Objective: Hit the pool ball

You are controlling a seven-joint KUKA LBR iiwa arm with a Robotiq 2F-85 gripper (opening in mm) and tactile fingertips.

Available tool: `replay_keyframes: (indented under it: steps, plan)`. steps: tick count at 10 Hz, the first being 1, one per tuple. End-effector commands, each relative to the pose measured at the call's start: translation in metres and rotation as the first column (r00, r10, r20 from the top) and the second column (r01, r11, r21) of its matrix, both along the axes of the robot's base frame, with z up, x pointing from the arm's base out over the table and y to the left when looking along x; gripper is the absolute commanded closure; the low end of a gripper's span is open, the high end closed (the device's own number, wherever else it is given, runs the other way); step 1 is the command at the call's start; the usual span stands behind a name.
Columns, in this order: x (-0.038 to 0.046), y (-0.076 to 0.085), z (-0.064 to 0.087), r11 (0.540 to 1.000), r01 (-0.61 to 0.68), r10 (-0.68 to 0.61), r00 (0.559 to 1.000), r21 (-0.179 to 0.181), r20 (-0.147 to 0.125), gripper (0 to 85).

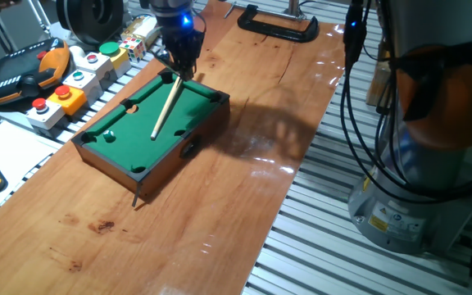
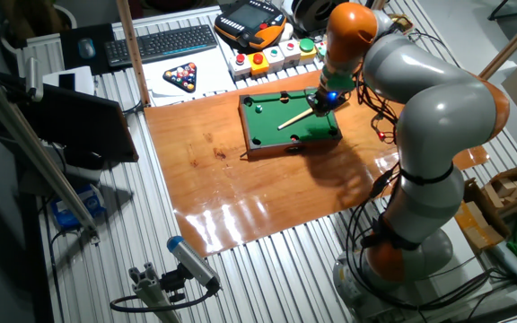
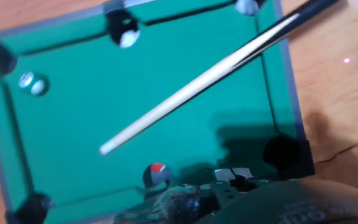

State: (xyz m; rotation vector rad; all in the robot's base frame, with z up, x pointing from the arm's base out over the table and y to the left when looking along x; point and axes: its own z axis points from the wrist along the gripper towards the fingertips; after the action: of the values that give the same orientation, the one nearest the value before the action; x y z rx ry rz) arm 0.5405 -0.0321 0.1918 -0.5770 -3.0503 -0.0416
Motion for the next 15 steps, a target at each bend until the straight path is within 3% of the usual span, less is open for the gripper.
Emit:
replay_keyframes:
  steps: [1,4,6,8,9,11,13,15]
  plan:
    - [0.0000,-0.003,-0.003,0.997,0.079,-0.079,0.997,-0.001,0.007,84.3]
    - [-0.0020,-0.009,-0.005,0.981,0.190,-0.190,0.982,-0.022,0.017,84.3]
    - [-0.0018,-0.008,-0.006,0.949,0.316,-0.316,0.949,-0.012,0.013,84.3]
    - [0.0006,-0.008,-0.011,0.911,0.411,-0.410,0.912,-0.041,0.029,84.3]
    - [0.0010,-0.008,-0.012,0.859,0.512,-0.511,0.859,-0.033,0.035,84.3]
    - [0.0035,-0.007,-0.014,0.714,0.700,-0.699,0.714,-0.017,0.044,84.3]
    - [0.0061,-0.009,-0.019,0.599,0.801,-0.801,0.599,0.004,0.005,84.3]
    - [0.0117,-0.009,-0.028,0.532,0.847,-0.846,0.532,0.025,-0.023,84.3]
